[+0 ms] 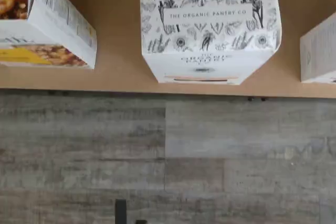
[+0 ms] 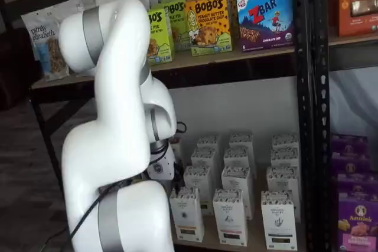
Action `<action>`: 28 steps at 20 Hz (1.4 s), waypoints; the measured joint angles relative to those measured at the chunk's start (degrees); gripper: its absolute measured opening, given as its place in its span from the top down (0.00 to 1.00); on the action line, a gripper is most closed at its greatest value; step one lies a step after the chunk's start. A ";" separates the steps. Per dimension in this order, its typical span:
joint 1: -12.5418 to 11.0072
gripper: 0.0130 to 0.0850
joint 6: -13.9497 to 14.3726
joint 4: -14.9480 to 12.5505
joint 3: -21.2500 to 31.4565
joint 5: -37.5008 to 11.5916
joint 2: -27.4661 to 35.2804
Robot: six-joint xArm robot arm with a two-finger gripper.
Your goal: Pick up the white box with a yellow strip in the middle, on the bottom shelf, the fourth box from the left
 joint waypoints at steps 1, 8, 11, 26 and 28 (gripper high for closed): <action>-0.29 0.00 -0.23 -0.07 -0.76 -0.33 0.76; -2.52 0.00 -2.40 -0.16 -6.94 -0.72 6.67; -3.08 0.00 -2.75 -0.40 -8.79 -1.17 8.62; -4.88 0.00 -7.51 2.92 -21.03 3.20 18.14; -5.15 0.00 -8.90 4.21 -22.46 4.44 18.96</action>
